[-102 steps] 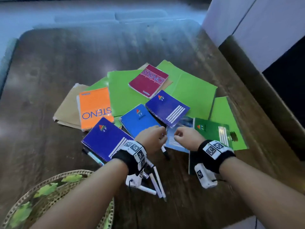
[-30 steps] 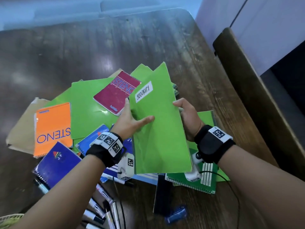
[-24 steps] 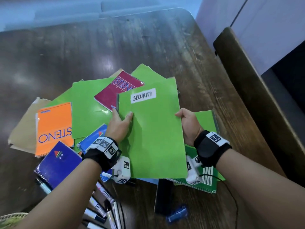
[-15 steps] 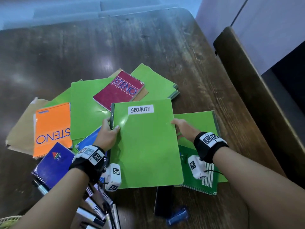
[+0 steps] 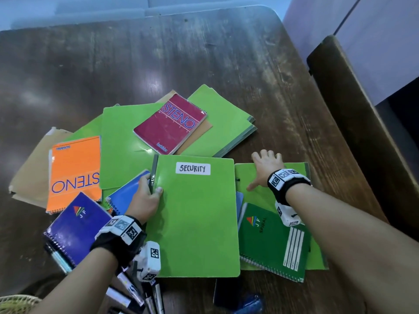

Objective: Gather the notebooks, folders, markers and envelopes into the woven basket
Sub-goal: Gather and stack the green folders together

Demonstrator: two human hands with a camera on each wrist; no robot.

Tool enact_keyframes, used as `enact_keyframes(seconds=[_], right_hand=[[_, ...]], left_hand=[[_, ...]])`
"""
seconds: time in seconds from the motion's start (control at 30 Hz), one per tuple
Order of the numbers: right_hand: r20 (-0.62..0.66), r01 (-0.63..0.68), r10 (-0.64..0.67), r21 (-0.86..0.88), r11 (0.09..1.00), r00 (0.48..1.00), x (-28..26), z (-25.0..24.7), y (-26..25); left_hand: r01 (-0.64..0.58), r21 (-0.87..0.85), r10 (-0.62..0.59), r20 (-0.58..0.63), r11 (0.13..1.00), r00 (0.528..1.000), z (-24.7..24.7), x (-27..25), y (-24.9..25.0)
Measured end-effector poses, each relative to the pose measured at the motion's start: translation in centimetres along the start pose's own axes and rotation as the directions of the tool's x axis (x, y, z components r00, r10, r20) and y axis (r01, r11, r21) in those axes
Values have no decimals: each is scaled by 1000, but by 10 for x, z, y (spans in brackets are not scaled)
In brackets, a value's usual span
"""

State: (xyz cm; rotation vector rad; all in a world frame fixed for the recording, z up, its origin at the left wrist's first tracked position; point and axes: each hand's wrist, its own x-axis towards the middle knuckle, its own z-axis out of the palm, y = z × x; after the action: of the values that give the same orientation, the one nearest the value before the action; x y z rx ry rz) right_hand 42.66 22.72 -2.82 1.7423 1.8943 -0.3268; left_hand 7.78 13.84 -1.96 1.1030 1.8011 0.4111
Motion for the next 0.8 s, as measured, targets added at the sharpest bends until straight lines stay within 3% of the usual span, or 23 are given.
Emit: enact_keyframes(seconds=[0.13,0.23,0.47,0.6,0.8], right_hand=[[78,-35,27,107,994,997,2,-9,2],[66,-14,4,164,986,998,-1,-17,1],[35,8,-11,75,997,999,-15,-29,-14],[-19,-5,6,19,1000,1000,-26,-37,-16],[-233,-21,15,-22,1000,972,-43,-75,-12]], left_hand=[[27,6,-27,7,1000,1000,-1,-1,-5],[8,15,-8,-10,1000,1000,1,1,-6],[-12,-16,11,-52,1000,999,15,-4,7],[-39,1,38,-86,999,996,13,-5,10],[-56,-29,52,-137,998,989,7,-10,12]])
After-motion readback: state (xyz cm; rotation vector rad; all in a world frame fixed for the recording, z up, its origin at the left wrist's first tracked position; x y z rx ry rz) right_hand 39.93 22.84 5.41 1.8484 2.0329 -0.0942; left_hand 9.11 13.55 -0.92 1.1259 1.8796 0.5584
